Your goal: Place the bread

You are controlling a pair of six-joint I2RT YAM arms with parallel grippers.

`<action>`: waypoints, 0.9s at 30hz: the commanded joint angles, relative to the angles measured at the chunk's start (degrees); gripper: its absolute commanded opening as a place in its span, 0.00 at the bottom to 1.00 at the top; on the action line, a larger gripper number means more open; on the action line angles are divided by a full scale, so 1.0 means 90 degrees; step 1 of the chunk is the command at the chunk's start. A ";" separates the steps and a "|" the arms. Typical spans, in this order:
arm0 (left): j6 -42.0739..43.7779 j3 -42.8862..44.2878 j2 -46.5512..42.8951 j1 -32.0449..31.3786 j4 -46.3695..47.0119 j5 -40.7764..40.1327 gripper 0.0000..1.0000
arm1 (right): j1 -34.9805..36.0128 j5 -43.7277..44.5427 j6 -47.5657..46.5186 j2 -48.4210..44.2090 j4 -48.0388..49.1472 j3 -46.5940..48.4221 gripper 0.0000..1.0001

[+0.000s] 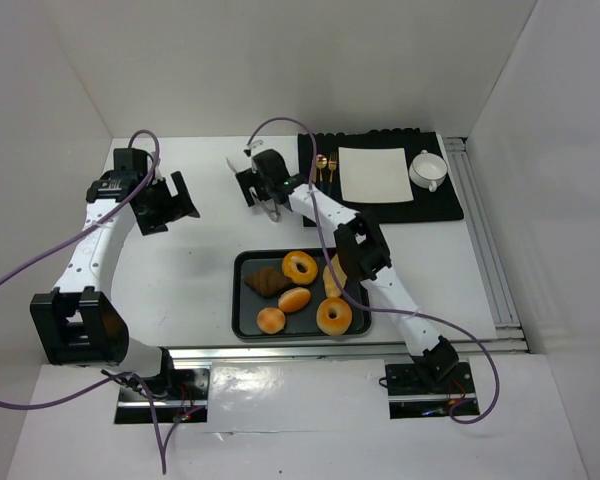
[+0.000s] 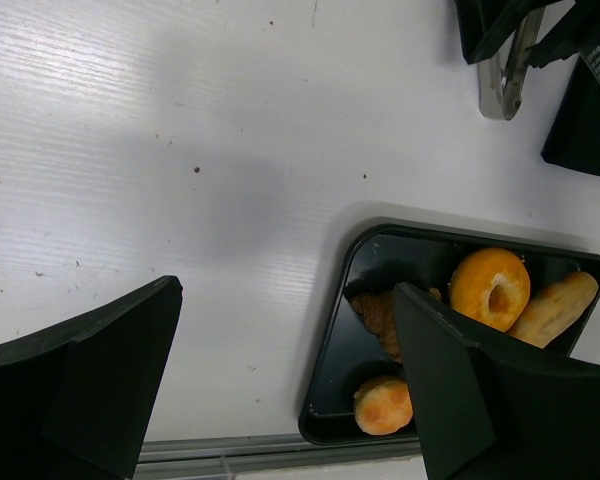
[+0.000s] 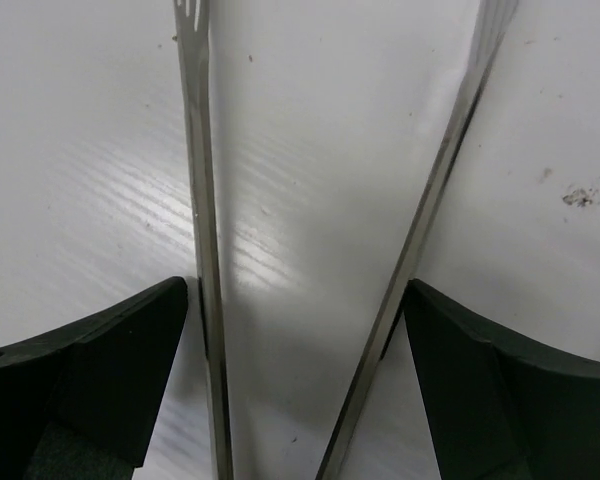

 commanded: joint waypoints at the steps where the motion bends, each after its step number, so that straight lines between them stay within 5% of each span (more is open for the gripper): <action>1: 0.0103 0.0117 0.0001 0.0031 0.0101 0.0052 1.00 | 0.0040 0.0413 0.0182 0.0288 0.0262 0.0261 0.94; 4: 0.0103 0.0117 -0.0058 0.0031 0.0101 0.0052 1.00 | 0.0040 0.0531 0.0270 0.0288 0.0378 0.0261 0.75; 6: 0.0103 0.0117 -0.0058 0.0031 0.0160 0.0198 1.00 | 0.0040 0.0444 0.0378 0.0045 0.0495 0.0134 0.50; 9: 0.0103 0.0117 -0.0116 0.0031 0.0160 0.0315 1.00 | 0.0040 0.0385 0.0436 -0.0394 0.0623 0.0134 0.34; 18: 0.0036 0.0234 -0.0399 0.0031 0.0034 0.0452 1.00 | -0.0096 -0.0025 0.0856 -0.3133 -0.0596 -0.0791 0.34; 21: -0.0091 0.0156 -0.0575 0.0031 0.0101 0.0696 1.00 | -0.0223 -0.0249 0.1148 -0.4821 -0.0666 -0.3303 0.34; 27: -0.0092 0.0097 -0.0829 0.0031 0.0160 0.0628 1.00 | -0.0350 -0.0260 0.1996 -0.7238 -0.2176 -0.5693 0.34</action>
